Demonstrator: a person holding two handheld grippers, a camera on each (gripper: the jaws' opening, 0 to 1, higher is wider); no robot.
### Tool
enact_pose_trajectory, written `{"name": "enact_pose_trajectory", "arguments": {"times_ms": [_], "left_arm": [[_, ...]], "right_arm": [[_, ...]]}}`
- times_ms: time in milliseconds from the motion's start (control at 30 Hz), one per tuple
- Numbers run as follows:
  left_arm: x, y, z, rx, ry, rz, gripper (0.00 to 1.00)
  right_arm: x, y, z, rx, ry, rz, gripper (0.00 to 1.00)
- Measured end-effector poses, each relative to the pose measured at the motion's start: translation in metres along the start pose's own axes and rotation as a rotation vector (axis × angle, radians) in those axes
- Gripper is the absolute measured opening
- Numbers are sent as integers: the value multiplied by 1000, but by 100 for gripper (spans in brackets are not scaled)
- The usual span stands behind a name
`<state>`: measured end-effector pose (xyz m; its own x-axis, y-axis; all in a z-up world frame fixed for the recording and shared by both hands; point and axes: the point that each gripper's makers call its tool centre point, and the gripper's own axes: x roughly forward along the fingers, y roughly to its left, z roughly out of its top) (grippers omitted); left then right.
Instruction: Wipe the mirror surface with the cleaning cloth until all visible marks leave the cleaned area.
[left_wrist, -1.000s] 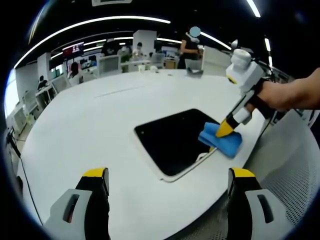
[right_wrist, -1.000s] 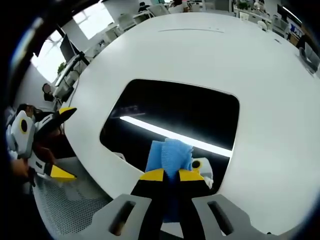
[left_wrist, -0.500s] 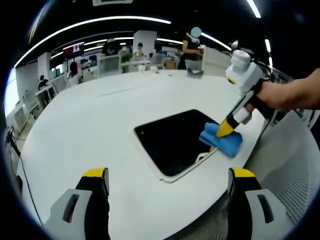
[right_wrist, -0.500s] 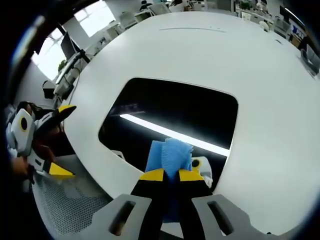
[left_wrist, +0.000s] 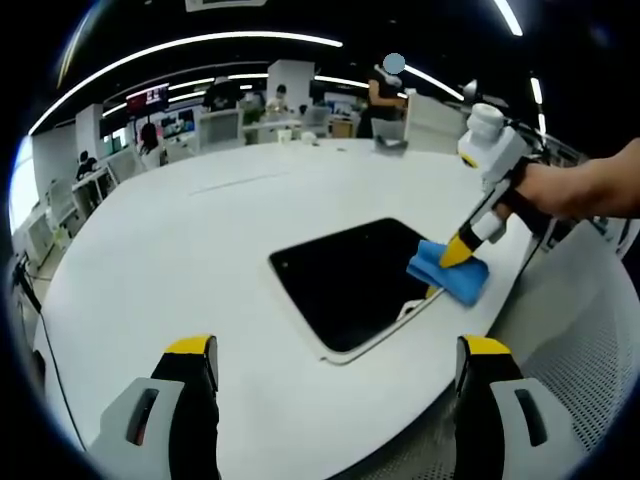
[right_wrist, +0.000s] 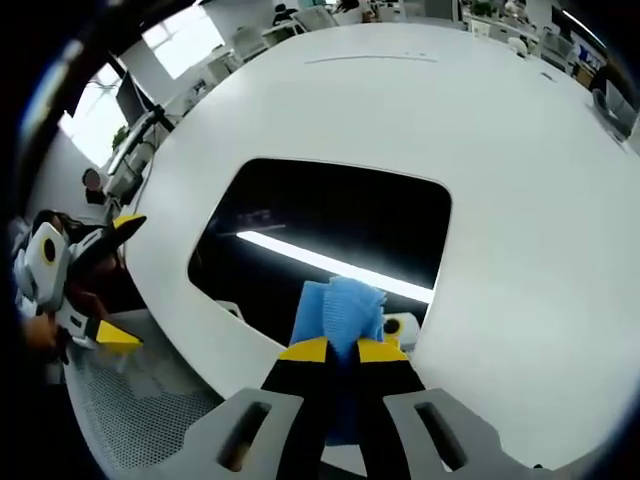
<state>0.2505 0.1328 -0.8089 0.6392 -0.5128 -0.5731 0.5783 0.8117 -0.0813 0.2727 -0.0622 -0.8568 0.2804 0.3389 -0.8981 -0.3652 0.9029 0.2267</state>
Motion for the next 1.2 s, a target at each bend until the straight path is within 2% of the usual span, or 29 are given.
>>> {"name": "enact_pose_trajectory", "arguments": {"times_ms": [1200], "left_arm": [[1,-3,-1,7,9,-10,100]], "right_arm": [[-11,-35,-6,37,-8,-42,3]]}}
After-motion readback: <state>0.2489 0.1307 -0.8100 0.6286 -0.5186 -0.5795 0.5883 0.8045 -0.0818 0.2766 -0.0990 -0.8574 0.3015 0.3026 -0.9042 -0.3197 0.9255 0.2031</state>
